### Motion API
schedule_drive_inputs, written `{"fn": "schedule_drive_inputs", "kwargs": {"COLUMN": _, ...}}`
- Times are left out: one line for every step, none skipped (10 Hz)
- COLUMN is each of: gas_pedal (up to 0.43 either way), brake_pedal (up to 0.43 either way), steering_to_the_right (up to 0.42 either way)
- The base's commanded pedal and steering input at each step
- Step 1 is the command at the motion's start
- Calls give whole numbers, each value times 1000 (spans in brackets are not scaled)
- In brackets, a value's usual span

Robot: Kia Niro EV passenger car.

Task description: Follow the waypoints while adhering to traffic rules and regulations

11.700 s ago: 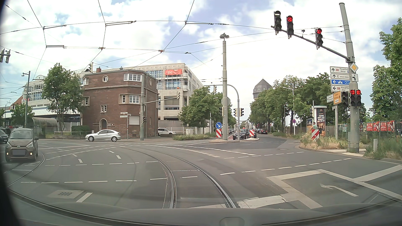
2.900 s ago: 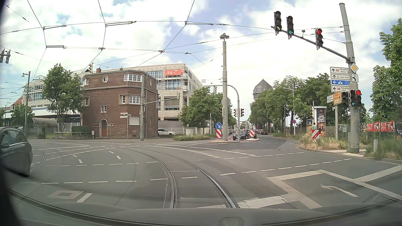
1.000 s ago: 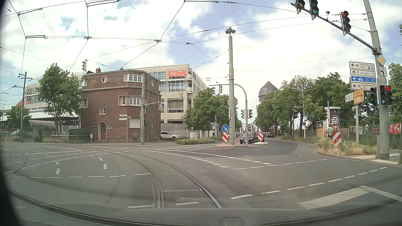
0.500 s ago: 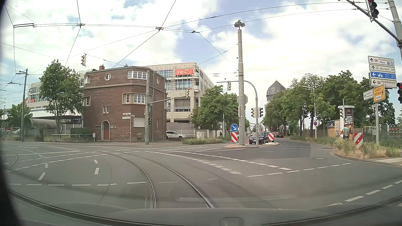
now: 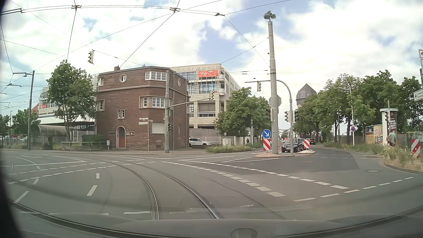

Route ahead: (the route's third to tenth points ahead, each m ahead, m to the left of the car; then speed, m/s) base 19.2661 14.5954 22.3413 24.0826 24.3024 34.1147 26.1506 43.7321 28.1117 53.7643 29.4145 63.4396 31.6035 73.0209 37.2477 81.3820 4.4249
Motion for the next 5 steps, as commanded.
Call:
{"fn": "schedule_drive_inputs", "kwargs": {"gas_pedal": 311, "brake_pedal": 24, "steering_to_the_right": -148}}
{"fn": "schedule_drive_inputs", "kwargs": {"gas_pedal": 311, "brake_pedal": 24, "steering_to_the_right": -152}}
{"fn": "schedule_drive_inputs", "kwargs": {"gas_pedal": 287, "brake_pedal": 24, "steering_to_the_right": -159}}
{"fn": "schedule_drive_inputs", "kwargs": {"gas_pedal": 268, "brake_pedal": 24, "steering_to_the_right": -166}}
{"fn": "schedule_drive_inputs", "kwargs": {"gas_pedal": 260, "brake_pedal": 24, "steering_to_the_right": -174}}
